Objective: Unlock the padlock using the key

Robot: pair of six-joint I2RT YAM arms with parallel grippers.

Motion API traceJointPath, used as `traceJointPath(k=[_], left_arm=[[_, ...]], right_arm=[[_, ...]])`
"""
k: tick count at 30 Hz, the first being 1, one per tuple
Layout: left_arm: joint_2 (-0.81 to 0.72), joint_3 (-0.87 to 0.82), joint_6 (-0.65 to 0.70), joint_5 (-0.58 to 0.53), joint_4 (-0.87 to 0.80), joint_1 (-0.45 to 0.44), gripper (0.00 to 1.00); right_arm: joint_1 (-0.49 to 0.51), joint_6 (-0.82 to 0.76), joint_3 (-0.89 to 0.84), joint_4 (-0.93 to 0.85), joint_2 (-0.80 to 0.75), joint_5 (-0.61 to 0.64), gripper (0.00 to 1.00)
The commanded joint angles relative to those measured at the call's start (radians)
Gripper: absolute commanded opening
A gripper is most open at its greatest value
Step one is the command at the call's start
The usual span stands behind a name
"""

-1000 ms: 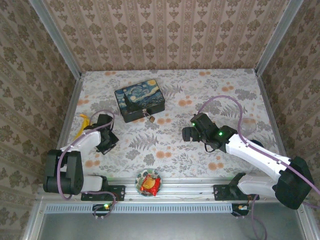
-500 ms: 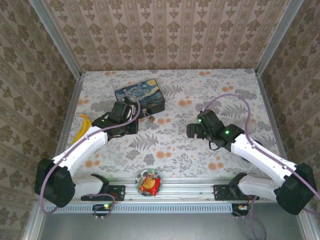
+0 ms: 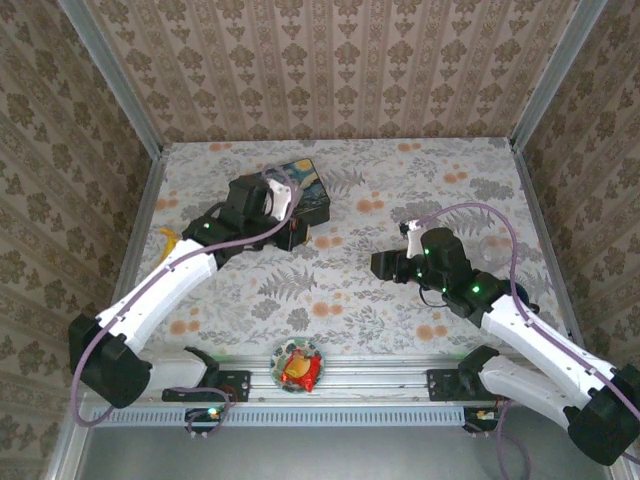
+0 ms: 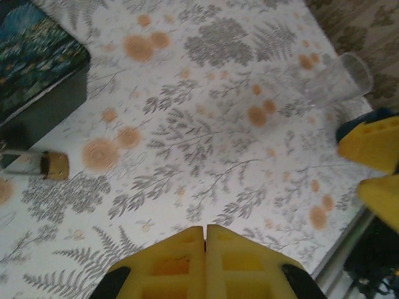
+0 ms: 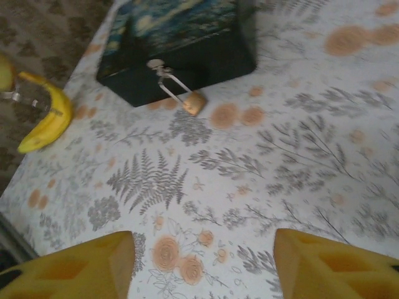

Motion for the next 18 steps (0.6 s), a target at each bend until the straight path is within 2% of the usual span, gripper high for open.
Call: traceJointPath(k=[1, 4, 9, 18], left_arm=[[0.051, 0.081, -0.048, 0.055, -0.131, -0.030, 0.00], [0.086, 0.136, -0.066, 0.061, -0.185, -0.057, 0.00], [0.129, 0.207, -0.075, 0.048, -0.249, -0.085, 0.00], [0.151, 0.243, -0.099, 0.097, -0.259, -0.097, 0.00]], right_arm=[[0.000, -0.061, 0.003, 0.193, -0.001, -0.117, 0.52], [0.015, -0.122, 0.029, 0.212, 0.021, -0.124, 0.43], [0.047, -0.207, 0.072, 0.230, 0.068, -0.127, 0.39], [0.096, -0.273, 0.150, 0.259, 0.199, -0.175, 0.36]])
